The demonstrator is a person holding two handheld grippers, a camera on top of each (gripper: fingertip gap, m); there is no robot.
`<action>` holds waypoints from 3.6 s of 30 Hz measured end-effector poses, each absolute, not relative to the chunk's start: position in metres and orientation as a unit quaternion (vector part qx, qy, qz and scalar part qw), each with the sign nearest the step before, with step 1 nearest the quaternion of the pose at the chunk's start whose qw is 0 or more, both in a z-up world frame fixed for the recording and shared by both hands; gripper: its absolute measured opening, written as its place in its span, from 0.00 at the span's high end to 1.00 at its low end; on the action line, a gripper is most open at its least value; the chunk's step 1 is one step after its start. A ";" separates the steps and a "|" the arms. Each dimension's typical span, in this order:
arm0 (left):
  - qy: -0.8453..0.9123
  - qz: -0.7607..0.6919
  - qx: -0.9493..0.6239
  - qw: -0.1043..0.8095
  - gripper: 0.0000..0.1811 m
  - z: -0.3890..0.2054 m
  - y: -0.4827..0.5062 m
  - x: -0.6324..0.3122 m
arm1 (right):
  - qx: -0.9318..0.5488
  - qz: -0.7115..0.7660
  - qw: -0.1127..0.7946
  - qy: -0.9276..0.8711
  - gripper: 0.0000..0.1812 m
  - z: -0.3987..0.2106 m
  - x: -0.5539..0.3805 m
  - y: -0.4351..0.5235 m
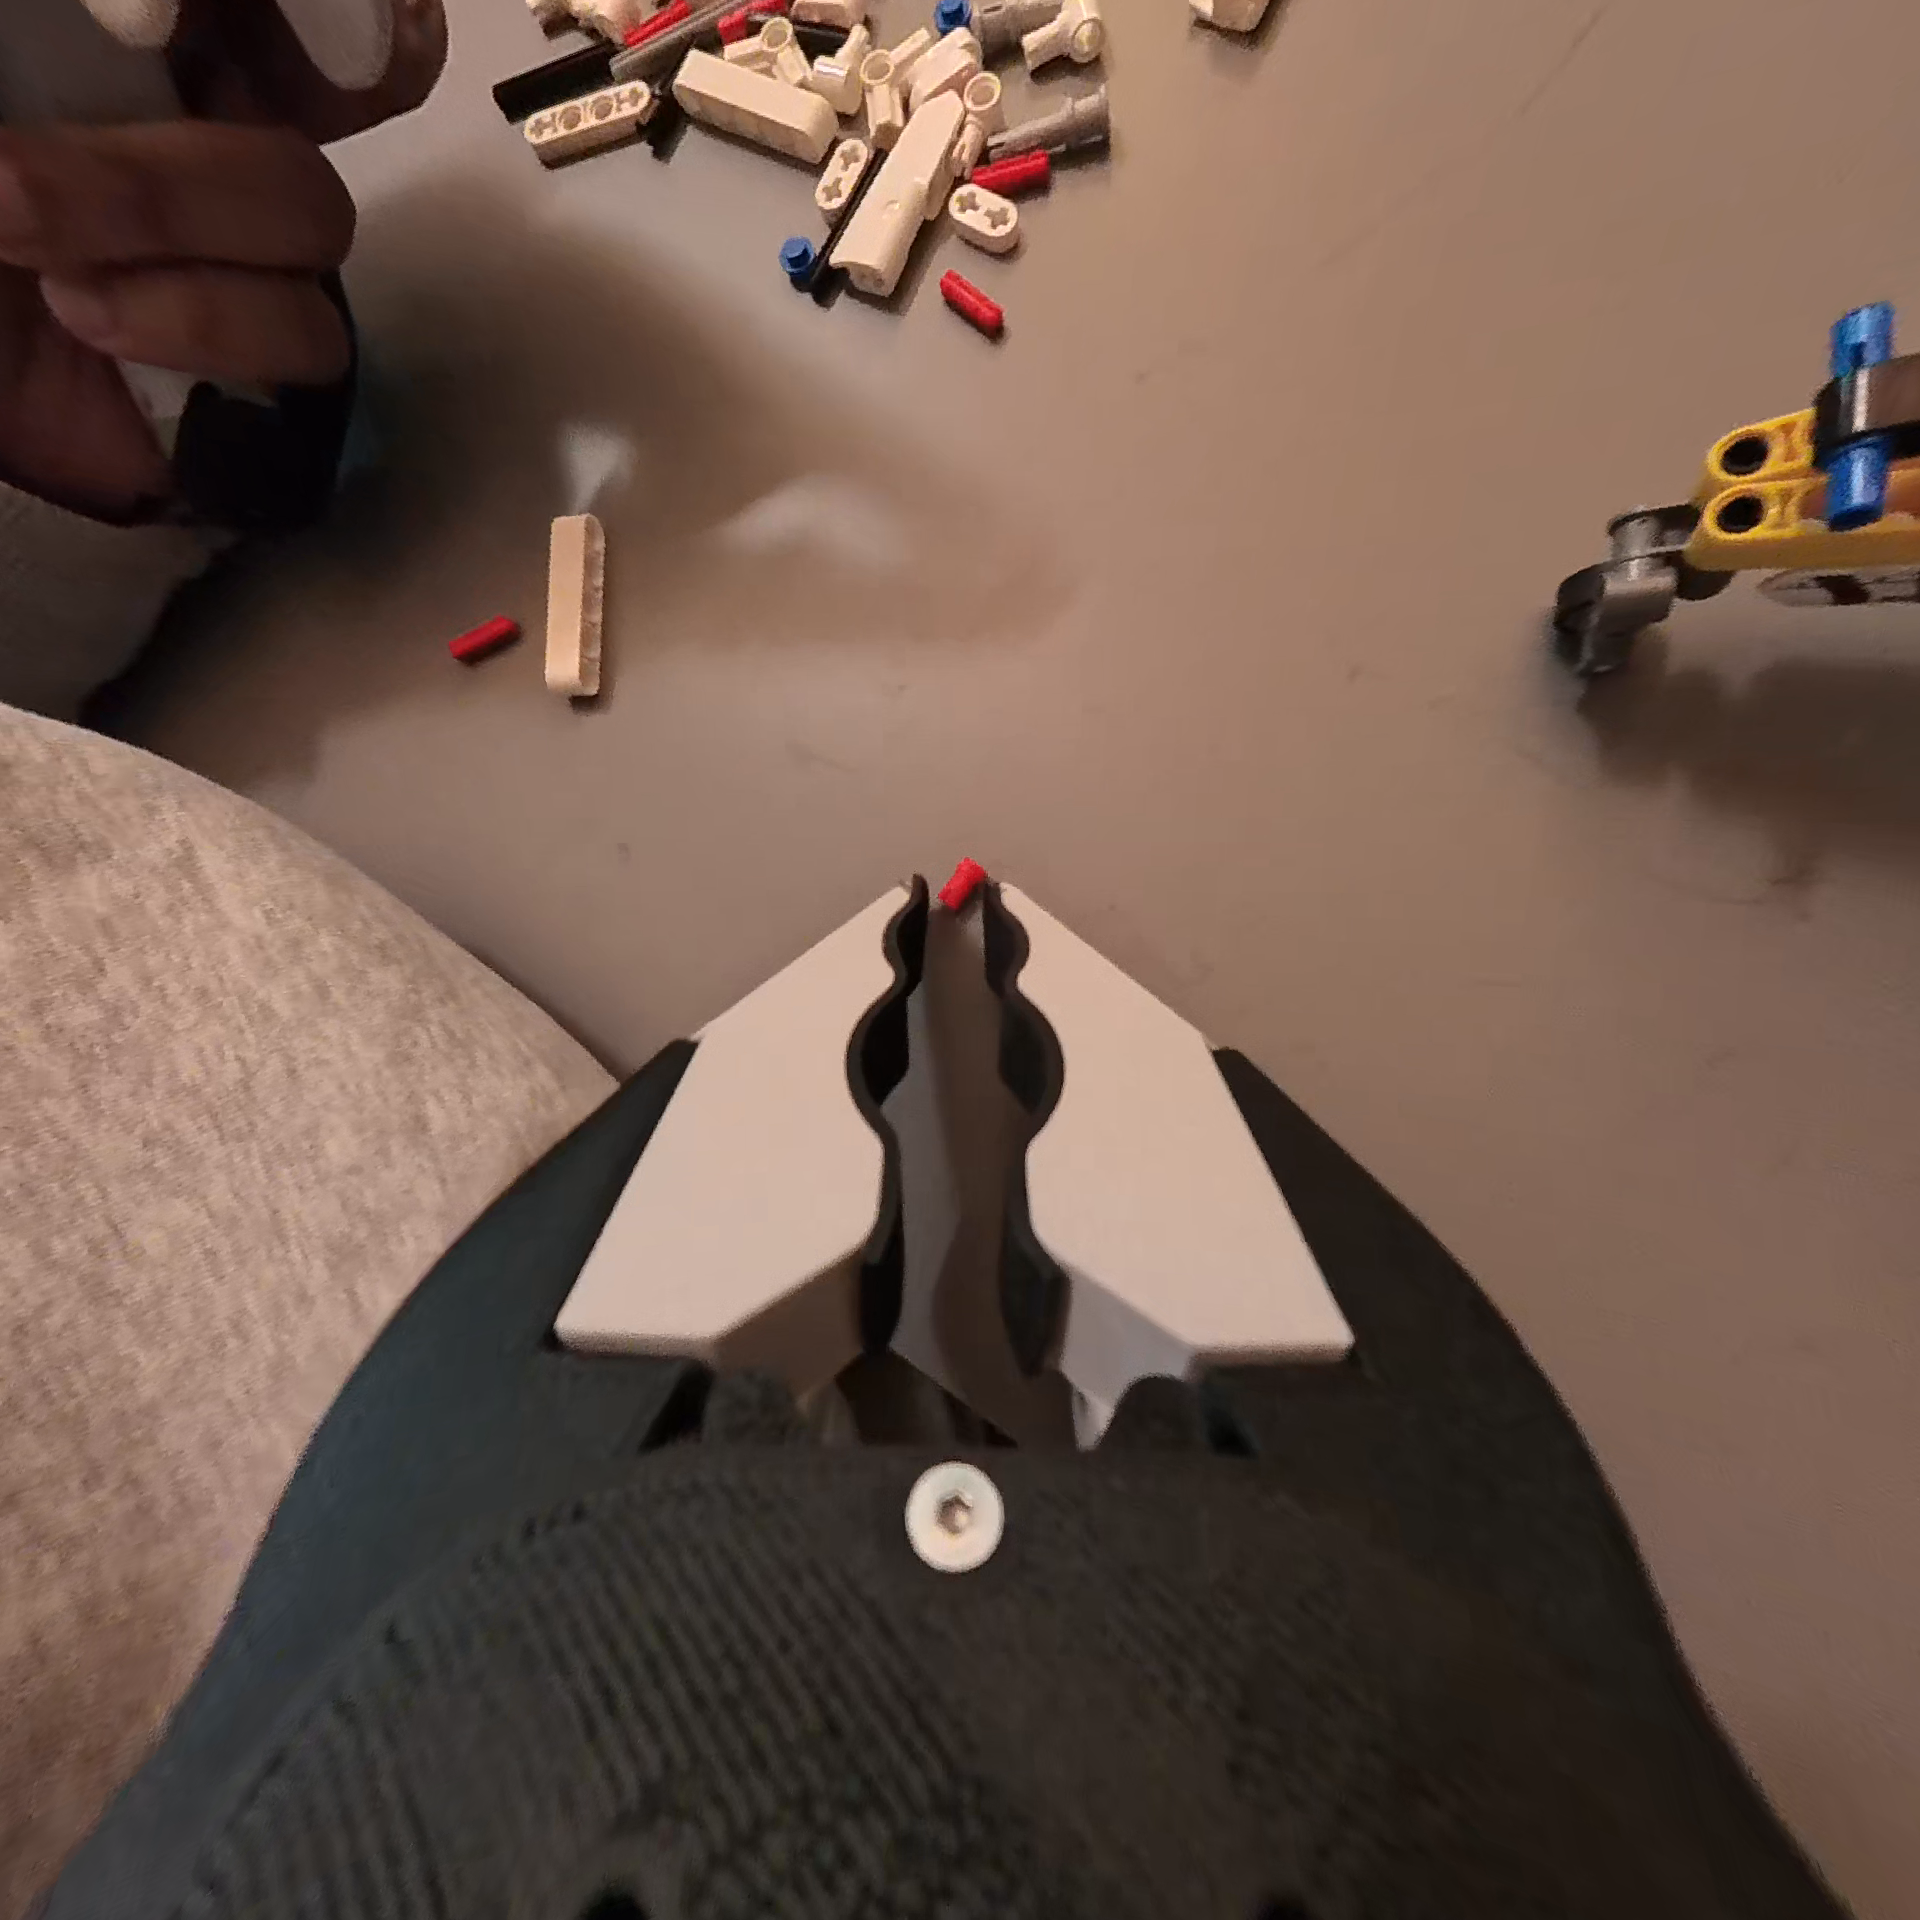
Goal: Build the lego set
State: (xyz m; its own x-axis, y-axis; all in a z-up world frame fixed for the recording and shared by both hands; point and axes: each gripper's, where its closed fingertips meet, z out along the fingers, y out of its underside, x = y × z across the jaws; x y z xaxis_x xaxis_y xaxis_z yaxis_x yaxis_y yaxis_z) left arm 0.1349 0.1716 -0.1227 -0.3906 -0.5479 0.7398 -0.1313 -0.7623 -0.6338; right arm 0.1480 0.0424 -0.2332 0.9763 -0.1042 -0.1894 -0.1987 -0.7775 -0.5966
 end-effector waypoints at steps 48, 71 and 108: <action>0.299 -0.782 -0.535 0.109 0.97 -0.125 0.173 0.138 | -0.865 0.145 0.357 -0.322 0.96 -0.233 0.104 0.085; 0.301 -0.783 -0.533 0.108 0.97 -0.124 0.172 0.138 | -0.900 0.095 0.364 -0.222 0.93 -0.233 0.134 0.066; 0.298 -0.784 -0.535 0.105 0.97 -0.125 0.173 0.138 | -0.895 0.084 0.413 -0.148 0.92 -0.224 0.137 0.087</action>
